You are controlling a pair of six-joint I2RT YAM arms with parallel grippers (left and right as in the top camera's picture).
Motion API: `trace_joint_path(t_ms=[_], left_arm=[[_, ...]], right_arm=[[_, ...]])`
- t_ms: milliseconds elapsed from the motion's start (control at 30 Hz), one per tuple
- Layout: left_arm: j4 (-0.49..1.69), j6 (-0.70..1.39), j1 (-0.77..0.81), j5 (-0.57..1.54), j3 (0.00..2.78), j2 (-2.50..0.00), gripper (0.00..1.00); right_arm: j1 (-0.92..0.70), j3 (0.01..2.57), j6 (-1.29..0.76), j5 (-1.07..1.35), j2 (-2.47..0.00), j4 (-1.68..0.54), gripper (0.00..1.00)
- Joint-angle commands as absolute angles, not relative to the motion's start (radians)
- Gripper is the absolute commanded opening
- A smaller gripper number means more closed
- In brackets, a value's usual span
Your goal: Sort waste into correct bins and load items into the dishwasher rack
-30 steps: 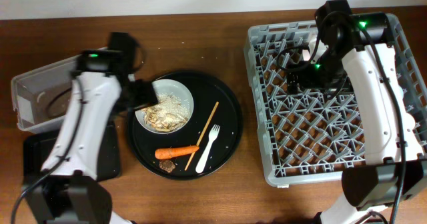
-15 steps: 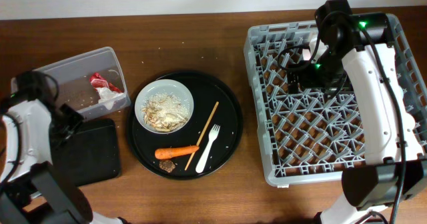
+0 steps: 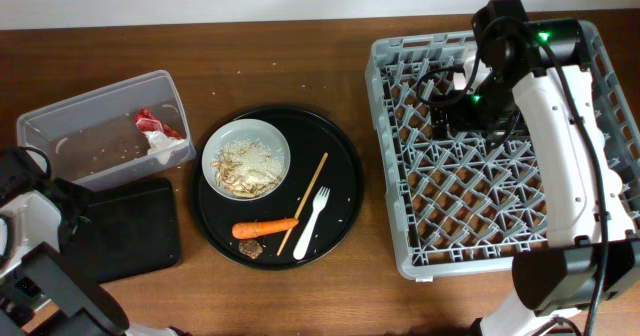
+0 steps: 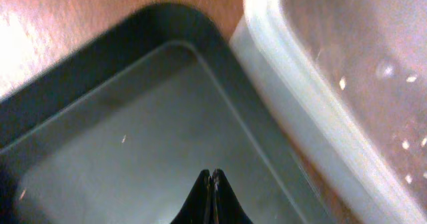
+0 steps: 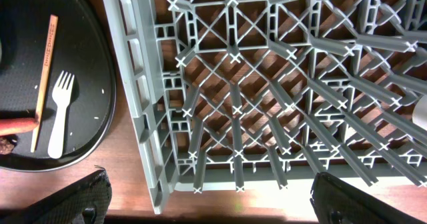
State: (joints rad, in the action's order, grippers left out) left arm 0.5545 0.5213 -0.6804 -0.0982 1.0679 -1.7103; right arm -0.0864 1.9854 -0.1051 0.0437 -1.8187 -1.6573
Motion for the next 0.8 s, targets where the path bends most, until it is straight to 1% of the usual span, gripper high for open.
trace_joint_path(t_ms=[0,267,400,467,633,767], left_arm=[[0.486,0.559,-0.683,-0.102,1.024,-1.705,0.01],[0.389,0.581,-0.682,-0.08,1.011,-1.798,0.01],[0.261,0.58,-0.68,0.062,1.011,-1.845,0.01],[0.212,0.58,-0.67,0.084,1.011,-1.846,0.01],[0.108,0.58,-0.611,0.09,1.011,-1.846,0.01],[0.067,0.58,-0.598,0.09,1.011,-1.846,0.01]], right_arm=[[-0.083,1.988,-0.105,0.029,-1.821,-1.657,0.99],[-0.083,1.988,-0.105,0.029,-1.821,-1.657,0.99],[-0.083,1.988,-0.105,0.029,-1.821,-1.657,0.99],[-0.083,1.988,-0.105,0.029,-1.821,-1.657,0.99],[-0.083,1.988,-0.105,0.029,-1.821,-1.657,0.99],[-0.083,1.988,-0.105,0.029,-1.821,-1.657,0.99]])
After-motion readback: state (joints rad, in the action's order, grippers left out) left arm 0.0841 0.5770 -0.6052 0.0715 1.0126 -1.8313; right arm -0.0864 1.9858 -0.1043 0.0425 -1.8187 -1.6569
